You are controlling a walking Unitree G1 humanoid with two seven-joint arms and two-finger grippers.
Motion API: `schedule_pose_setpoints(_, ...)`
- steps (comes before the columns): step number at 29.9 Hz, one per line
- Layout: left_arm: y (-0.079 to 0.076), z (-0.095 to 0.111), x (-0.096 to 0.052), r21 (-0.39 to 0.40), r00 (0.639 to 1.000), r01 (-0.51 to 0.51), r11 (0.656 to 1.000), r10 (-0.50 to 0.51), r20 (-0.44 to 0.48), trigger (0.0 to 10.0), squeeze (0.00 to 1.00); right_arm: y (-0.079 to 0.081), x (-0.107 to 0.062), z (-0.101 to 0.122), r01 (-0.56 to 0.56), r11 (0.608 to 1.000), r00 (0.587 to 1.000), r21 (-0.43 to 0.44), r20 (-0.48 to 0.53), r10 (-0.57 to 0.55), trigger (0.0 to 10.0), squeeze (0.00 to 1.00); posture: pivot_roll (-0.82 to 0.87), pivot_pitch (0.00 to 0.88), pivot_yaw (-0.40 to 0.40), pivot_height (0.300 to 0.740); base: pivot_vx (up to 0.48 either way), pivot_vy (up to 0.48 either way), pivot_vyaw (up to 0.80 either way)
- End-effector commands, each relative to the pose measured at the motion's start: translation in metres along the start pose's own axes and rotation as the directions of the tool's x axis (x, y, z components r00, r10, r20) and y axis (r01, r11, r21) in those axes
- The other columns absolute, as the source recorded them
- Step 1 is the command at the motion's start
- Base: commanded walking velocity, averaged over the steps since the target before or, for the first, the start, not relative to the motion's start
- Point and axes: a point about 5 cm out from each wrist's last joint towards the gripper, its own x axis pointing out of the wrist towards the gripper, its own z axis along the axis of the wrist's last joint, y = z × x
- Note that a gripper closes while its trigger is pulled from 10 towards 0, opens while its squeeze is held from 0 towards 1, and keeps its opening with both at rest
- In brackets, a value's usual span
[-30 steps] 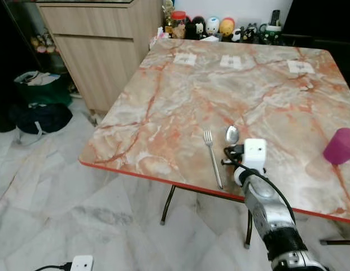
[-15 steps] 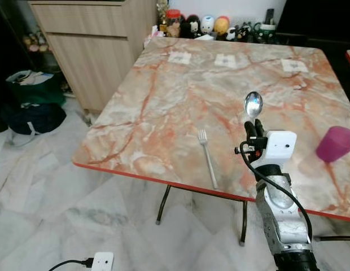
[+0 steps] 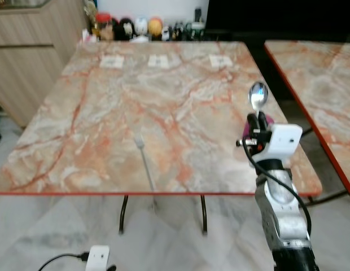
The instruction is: Setting the table
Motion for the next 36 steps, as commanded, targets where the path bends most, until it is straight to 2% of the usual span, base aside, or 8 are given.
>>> schedule_pose_setpoints(1, -0.0003, -0.0087, -0.0023, -0.005, 1.0, -0.004, 1.0, 0.004, -0.029, 10.0, 0.0, 0.0015, 0.0021, 0.0083, -0.002, 1.0, 0.999, 0.006, 0.034, 0.001, 10.0, 0.0, -0.06, 0.09, 0.012, 0.74, 0.0, -0.424, 0.0)
schedule_pose_setpoints(11, 0.0006, -0.0068, -0.0019, 0.006, 1.0, -0.002, 1.0, 0.002, -0.022, 10.0, 0.0, 0.0008, 0.0036, 0.0096, 0.012, 1.0, 0.999, 0.007, 0.039, -0.012, 10.0, 0.0, -0.07, 0.093, 0.022, 0.74, 0.0, -0.418, 0.0)
schedule_pose_setpoints(21, 0.0081, -0.0095, -0.0036, 0.009, 1.0, -0.008, 1.0, 0.008, -0.025, 10.0, 0.0, 0.0009, 0.0058, 0.011, 0.02, 1.0, 0.999, 0.01, 0.045, -0.021, 10.0, 0.0, -0.07, 0.098, 0.025, 0.74, 0.248, -0.407, 0.0)
schedule_pose_setpoints(34, 0.0084, -0.0106, -0.0042, 0.01, 1.0, -0.004, 1.0, 0.005, -0.025, 10.0, 0.0, -0.0004, 0.0086, 0.0124, 0.034, 0.999, 0.998, 0.016, 0.05, -0.035, 10.0, 0.0, -0.07, 0.1, 0.026, 0.74, 0.263, -0.399, 0.0)
schedule_pose_setpoints(36, 0.0082, -0.011, -0.0043, 0.01, 1.0, -0.004, 1.0, 0.004, -0.025, 10.0, 0.0, -0.0012, 0.0085, 0.0089, 0.044, 0.999, 0.999, 0.027, 0.024, -0.044, 10.0, 0.0, -0.07, 0.101, 0.027, 0.74, 0.268, -0.396, -0.3)
